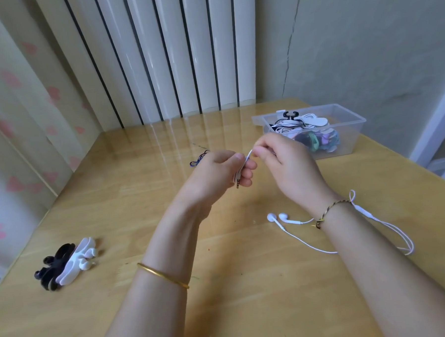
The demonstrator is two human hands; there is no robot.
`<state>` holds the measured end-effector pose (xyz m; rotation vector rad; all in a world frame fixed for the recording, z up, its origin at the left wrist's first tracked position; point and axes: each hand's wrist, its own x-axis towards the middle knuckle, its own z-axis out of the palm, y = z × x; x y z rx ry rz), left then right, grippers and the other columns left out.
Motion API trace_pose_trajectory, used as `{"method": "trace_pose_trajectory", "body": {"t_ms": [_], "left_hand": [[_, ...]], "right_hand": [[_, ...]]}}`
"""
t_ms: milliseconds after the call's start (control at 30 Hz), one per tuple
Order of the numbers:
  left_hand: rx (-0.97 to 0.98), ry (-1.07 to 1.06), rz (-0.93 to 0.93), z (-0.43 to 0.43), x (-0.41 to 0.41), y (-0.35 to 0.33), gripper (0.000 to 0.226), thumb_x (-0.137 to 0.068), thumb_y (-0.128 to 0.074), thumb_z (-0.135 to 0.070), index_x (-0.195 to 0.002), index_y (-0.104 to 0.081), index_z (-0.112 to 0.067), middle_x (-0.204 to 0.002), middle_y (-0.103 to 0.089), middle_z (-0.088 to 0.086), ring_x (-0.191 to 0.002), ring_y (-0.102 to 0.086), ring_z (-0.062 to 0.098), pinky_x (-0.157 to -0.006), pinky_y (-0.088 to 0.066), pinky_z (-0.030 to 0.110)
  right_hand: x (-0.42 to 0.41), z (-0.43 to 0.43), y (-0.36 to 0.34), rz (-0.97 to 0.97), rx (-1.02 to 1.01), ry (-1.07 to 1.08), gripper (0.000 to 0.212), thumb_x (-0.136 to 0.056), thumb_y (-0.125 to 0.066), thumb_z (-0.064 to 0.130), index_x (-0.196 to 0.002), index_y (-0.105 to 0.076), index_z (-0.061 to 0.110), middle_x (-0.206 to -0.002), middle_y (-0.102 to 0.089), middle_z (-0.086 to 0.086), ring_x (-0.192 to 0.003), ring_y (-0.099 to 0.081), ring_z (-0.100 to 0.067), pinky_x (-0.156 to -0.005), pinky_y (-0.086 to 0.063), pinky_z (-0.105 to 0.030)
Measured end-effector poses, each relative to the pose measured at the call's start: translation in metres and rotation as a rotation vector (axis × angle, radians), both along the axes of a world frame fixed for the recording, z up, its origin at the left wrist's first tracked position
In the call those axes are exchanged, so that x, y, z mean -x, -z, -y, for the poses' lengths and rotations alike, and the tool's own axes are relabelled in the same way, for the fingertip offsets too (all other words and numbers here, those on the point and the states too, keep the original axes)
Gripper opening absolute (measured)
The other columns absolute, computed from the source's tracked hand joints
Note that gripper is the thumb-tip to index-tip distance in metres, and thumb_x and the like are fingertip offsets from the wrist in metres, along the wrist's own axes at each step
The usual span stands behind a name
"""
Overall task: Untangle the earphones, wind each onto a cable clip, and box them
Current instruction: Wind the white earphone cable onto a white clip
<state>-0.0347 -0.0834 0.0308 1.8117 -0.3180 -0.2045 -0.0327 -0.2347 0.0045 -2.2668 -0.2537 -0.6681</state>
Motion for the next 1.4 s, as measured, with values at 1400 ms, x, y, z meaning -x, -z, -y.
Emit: {"method": "trace_pose_trajectory", "body": {"t_ms": [1400], "left_hand": [[-0.167,-0.124,0.204,0.011,-0.004,0.009,0.029,-0.099,-0.038,-0.013,-0.084,-0.061,-0.007,-0.07,-0.06,-0.001,-0.062,-0.055,0.011,-0.054,-0.041,0.009]], "right_hand": [[0.002,-0.006,-0.002,-0.077,-0.034,-0.069,0.02,-0.094,-0.051,0.022,-0.076,-0.057,0.026,-0.076,-0.062,0.012,-0.079,-0.057,-0.015,-0.074,-0.048,-0.038]]}}
